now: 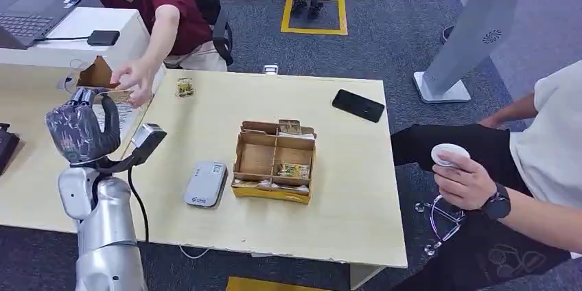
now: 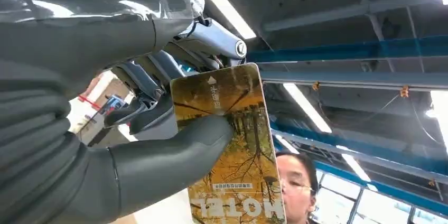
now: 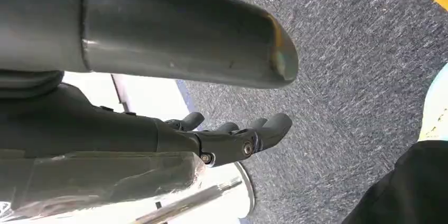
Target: Pass the card to the sensor for recognition and then transmit it.
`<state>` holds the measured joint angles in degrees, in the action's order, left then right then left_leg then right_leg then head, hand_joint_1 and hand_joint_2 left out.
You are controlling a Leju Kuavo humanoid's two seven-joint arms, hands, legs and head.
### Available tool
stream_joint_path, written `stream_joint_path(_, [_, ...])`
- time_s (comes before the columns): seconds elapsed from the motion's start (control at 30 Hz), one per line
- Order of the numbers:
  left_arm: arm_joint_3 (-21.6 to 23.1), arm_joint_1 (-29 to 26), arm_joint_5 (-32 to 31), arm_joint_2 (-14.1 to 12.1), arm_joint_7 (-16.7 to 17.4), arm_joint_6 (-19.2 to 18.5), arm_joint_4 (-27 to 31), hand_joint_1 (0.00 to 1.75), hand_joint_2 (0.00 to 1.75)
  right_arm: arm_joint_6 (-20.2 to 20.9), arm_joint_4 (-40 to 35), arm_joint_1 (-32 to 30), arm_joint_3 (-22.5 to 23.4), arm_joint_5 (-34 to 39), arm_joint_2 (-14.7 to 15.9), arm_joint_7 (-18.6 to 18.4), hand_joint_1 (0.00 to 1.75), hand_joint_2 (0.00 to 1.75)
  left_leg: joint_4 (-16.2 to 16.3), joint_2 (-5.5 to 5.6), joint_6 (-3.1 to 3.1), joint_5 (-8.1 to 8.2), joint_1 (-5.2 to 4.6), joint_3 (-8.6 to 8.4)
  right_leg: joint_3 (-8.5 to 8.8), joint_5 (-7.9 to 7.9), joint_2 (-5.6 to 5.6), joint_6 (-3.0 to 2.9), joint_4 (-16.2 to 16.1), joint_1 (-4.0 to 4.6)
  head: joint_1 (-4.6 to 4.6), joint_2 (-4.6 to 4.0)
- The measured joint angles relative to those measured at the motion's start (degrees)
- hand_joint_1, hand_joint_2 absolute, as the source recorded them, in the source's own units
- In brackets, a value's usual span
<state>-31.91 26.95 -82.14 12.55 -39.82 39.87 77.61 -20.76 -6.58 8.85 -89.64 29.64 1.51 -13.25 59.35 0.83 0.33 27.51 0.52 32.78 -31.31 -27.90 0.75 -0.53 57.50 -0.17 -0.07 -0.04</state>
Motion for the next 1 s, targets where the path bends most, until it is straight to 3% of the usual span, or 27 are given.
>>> stream_joint_path(0.17, [-1.44, 0.80, -1.14, 0.35, 0.54, 0.00, -0.13, 1.75, 1.75, 0.02, 0.00, 0.03, 0.00, -0.24, 0.00, -0.17, 0.00, 0.00, 0.00, 0.01, 0.00, 0.00, 0.00, 0.00, -0.01, 0.00, -0.01, 0.00, 0.00, 0.00, 0.00, 0.00])
stream_joint_path(0.4, [-1.84, 2.05, -3.30, 0.22, 5.72, 0.00, -1.53, 1.75, 1.75, -0.09, 0.00, 0.05, 0.00, -0.66, 0.00, 0.04, 0.00, 0.00, 0.00, 0.00, 0.00, 0.00, 0.00, 0.00, -0.01, 0.00, 0.00, 0.00, 0.00, 0.00, 0.00, 0.00])
stream_joint_path(0.43, [-1.84, 2.06, -3.37, 0.07, 6.25, 0.00, -1.73, 0.00, 1.75, -0.09, 0.00, 0.05, 0.00, -0.66, 0.00, 0.04, 0.00, 0.00, 0.00, 0.00, 0.00, 0.00, 0.00, 0.00, -0.01, 0.00, 0.01, 0.00, 0.00, 0.00, 0.00, 0.00])
stream_joint_path(0.6, [-1.81, 2.05, -2.14, -0.44, 6.67, 0.00, -2.76, 0.00, 1.75, 0.20, 0.00, 0.05, 0.00, -0.72, 0.00, -0.61, 0.00, 0.00, 0.00, 0.00, 0.00, 0.00, 0.00, 0.01, -0.02, 0.00, 0.01, 0.00, 0.00, 0.00, 0.00, 0.00])
stream_joint_path(0.73, [-2.12, 2.27, 0.68, -0.59, 4.52, 0.00, -4.51, 0.00, 1.75, 0.35, 0.00, 0.05, 0.00, -0.57, 0.00, -0.66, 0.00, 0.00, 0.00, 0.00, 0.00, 0.00, 0.00, 0.02, -0.04, 0.00, 0.00, 0.00, 0.00, 0.00, 0.00, 0.00])
stream_joint_path(1.0, [-4.20, 4.61, 10.48, -1.03, 2.34, 0.00, -14.95, 0.00, 1.75, 0.09, 0.00, 0.03, 0.00, 1.03, 0.00, -0.81, 0.00, 0.00, 0.00, 0.00, 0.01, -0.03, 0.00, 0.02, -0.04, 0.07, 0.01, 0.04, 0.00, 0.00, 0.00, 0.00])
